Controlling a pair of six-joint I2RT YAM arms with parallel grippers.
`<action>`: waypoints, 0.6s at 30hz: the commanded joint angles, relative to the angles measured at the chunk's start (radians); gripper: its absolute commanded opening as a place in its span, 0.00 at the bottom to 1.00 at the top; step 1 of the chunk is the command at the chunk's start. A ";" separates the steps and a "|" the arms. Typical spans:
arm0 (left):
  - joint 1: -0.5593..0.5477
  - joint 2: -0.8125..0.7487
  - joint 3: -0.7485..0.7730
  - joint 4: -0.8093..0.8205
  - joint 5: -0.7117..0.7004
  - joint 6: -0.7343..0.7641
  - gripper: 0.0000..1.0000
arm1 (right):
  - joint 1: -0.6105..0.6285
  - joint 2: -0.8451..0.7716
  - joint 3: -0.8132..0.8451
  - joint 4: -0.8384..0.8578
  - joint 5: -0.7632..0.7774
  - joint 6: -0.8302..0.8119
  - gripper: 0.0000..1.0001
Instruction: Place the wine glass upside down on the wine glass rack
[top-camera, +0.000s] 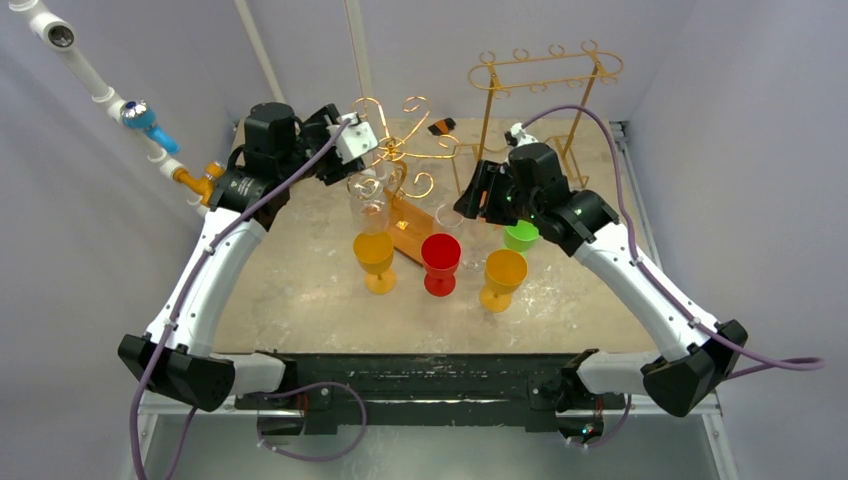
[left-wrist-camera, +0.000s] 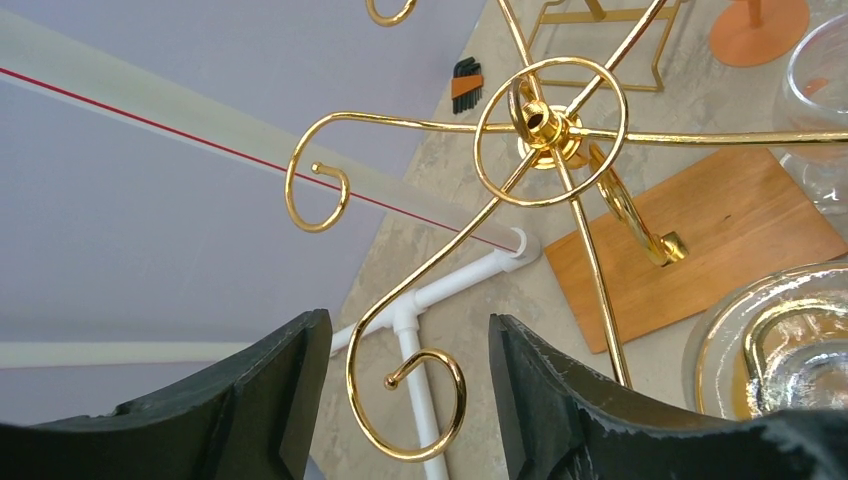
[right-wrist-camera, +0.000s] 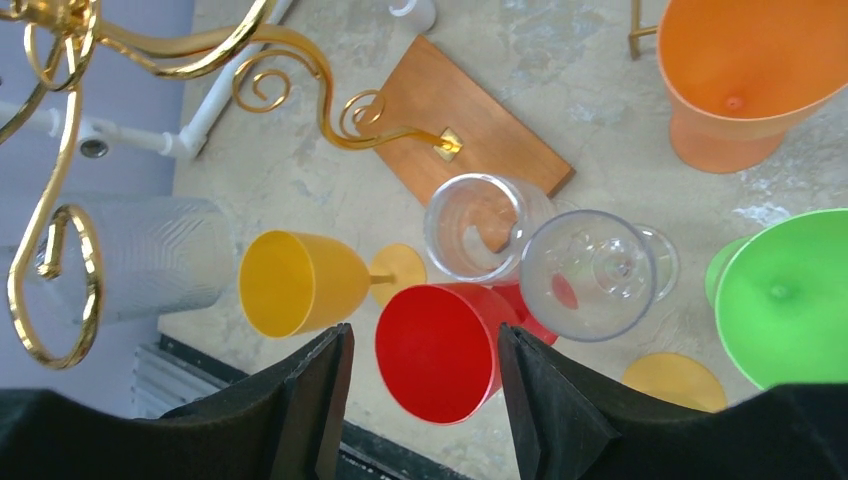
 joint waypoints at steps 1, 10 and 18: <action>0.005 -0.001 0.046 0.016 -0.053 -0.040 0.64 | 0.001 -0.005 -0.037 0.004 0.100 -0.039 0.63; 0.006 0.013 0.150 -0.036 -0.072 -0.108 0.71 | 0.006 0.014 -0.033 -0.026 0.250 -0.083 0.61; 0.007 0.009 0.140 -0.046 -0.067 -0.110 0.71 | 0.006 0.046 -0.003 -0.079 0.366 -0.128 0.50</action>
